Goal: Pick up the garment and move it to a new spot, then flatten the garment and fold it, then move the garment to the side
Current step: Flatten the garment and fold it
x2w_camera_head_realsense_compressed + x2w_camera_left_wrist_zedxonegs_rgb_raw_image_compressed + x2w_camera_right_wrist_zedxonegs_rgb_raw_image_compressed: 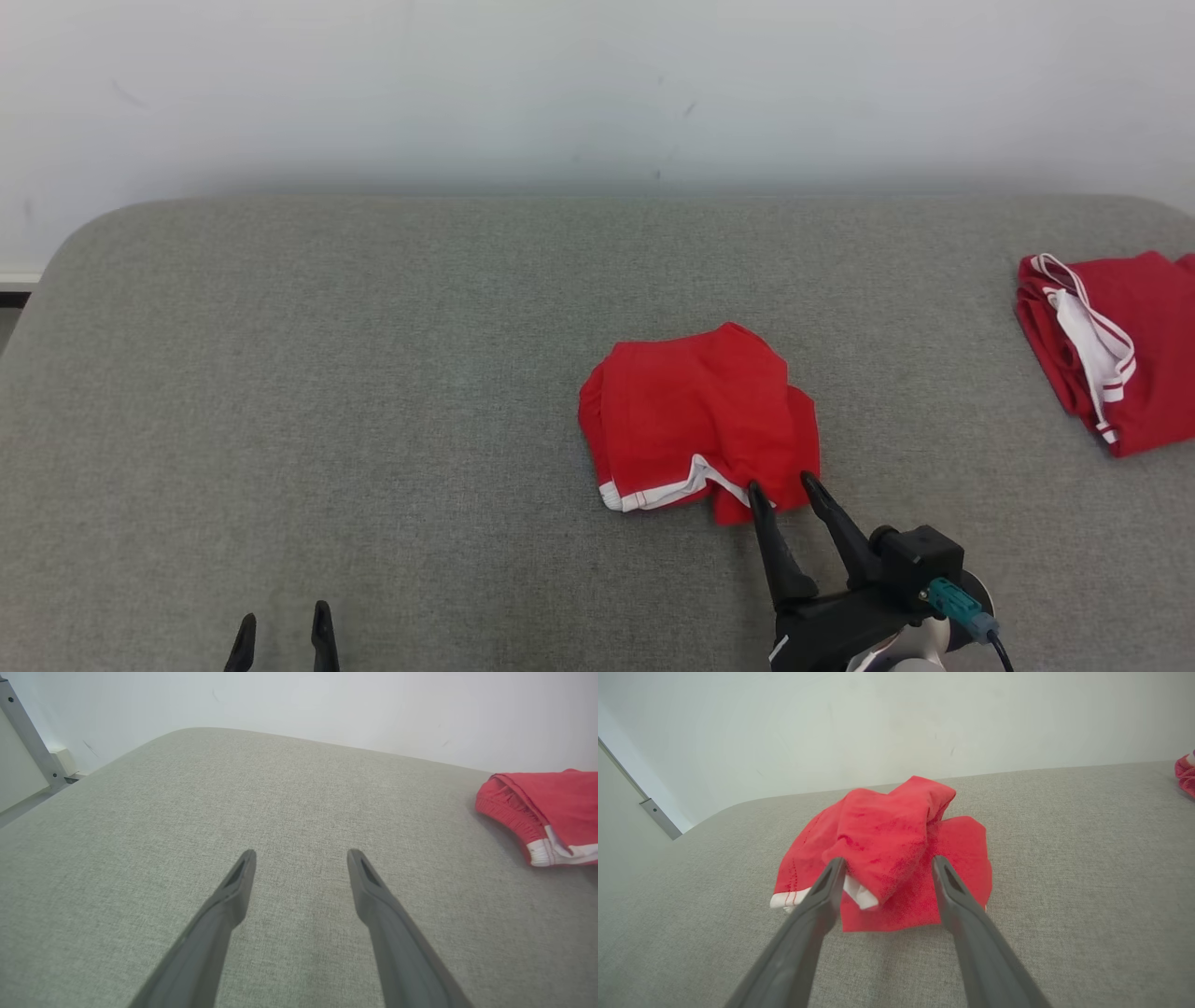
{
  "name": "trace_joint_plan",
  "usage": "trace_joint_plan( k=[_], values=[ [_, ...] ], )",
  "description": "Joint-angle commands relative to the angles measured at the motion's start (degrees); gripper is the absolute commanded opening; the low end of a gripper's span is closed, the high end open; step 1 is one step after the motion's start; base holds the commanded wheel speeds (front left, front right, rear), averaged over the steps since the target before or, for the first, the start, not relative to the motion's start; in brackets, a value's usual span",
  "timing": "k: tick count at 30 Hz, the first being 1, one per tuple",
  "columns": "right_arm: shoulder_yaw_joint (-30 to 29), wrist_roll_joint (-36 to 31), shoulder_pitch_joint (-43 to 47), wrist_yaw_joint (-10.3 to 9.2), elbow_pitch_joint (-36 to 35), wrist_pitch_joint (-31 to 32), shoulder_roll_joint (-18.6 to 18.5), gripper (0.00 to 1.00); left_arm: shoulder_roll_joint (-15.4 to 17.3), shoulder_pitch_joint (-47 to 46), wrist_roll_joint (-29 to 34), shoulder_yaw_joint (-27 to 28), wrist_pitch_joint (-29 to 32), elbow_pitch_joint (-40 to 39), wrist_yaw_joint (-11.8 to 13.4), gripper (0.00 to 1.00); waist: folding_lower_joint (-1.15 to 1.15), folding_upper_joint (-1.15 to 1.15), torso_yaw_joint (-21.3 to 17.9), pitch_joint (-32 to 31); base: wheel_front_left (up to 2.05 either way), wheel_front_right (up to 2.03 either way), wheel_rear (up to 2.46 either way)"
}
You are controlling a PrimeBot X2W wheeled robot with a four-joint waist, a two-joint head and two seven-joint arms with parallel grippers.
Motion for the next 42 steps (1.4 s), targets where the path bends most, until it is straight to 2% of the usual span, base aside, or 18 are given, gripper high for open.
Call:
trace_joint_plan(
  k=[1,2,3,4,7,13,22,25,32,36,37,38,39,42],
  values=[
    [-0.18,-0.11,-0.58,-0.15,0.23,-0.01,0.03,0.70,-0.05,-0.74,-0.32,-0.21,-0.18,-0.08,0.18,1.00,0.00,0.00,1.12,0.52,0.00,0.00,0.00],
    [-0.16,0.09,-0.52,-0.15,0.56,0.00,0.06,0.47,-0.04,-0.84,-0.60,-0.24,-0.18,-0.15,0.20,1.00,0.00,0.00,1.38,0.62,0.00,0.00,0.00],
    [-0.26,0.13,-0.54,-0.15,0.78,-0.01,0.05,0.38,-0.04,-0.83,-0.66,-0.33,-0.18,-0.23,0.22,1.00,0.00,0.00,1.71,0.73,0.00,0.00,0.00],
    [-0.20,0.13,-0.68,-0.15,0.90,0.00,0.04,0.00,-0.04,-0.72,-0.81,-0.33,-0.18,-0.29,0.23,1.00,0.00,0.00,1.91,0.82,0.00,0.00,0.00],
    [0.13,0.44,-1.17,-0.15,0.61,-0.01,0.03,0.00,-0.05,-0.60,-0.98,-0.26,-0.18,-0.46,0.29,1.00,0.00,0.00,2.12,0.99,0.00,0.00,0.00],
    [-0.52,1.46,-2.61,-0.15,-5.30,0.00,0.03,0.00,-0.05,-0.07,-1.24,0.05,-0.18,-0.10,0.09,1.00,0.00,0.00,1.54,0.26,0.00,0.00,0.00],
    [3.21,1.13,-9.83,-0.15,-14.70,0.00,0.03,0.00,-0.05,0.66,-2.01,-1.38,-0.18,1.07,0.11,1.00,0.00,0.00,0.49,-2.53,0.00,0.00,0.00],
    [4.87,1.71,-11.73,-0.15,-15.27,0.00,-0.36,0.00,-0.05,0.60,-2.33,-1.94,-0.18,1.27,0.00,1.00,0.00,0.00,1.11,-2.88,0.00,0.00,0.00],
    [10.03,4.96,-20.45,-0.15,-13.08,0.01,-0.33,0.00,-0.05,0.02,-3.20,-4.61,-0.18,1.83,-0.10,1.00,0.00,0.00,6.34,-2.02,0.00,0.00,0.00],
    [9.45,3.37,-23.14,-0.15,-4.65,2.62,-0.48,0.00,-0.07,-0.70,-3.49,-6.01,-0.18,1.98,0.12,1.00,0.00,0.00,9.13,-0.15,0.00,0.00,0.00],
    [8.88,2.51,-23.87,-0.15,-1.05,4.17,-0.59,0.29,-0.06,-0.90,-3.75,-6.32,-0.18,2.06,0.14,1.00,0.00,0.00,9.64,0.30,0.00,0.00,0.00],
    [8.50,1.57,-25.14,-0.15,1.44,3.66,-0.67,0.82,-0.05,-1.04,-3.96,-6.76,-0.17,2.27,0.13,1.00,0.00,0.00,10.25,0.77,0.00,0.00,0.00],
    [8.66,-0.46,-26.45,-0.15,4.23,3.47,-1.36,1.00,-0.07,-1.23,-4.12,-7.22,-0.18,2.46,0.13,1.00,0.00,0.00,10.85,1.19,0.00,0.00,0.00],
    [6.12,-2.57,-27.42,-0.15,11.79,2.27,-1.38,1.00,-0.04,-2.23,-4.74,-8.32,-0.18,2.68,0.37,1.00,0.00,0.00,12.15,2.26,0.00,0.00,0.00]
  ],
)
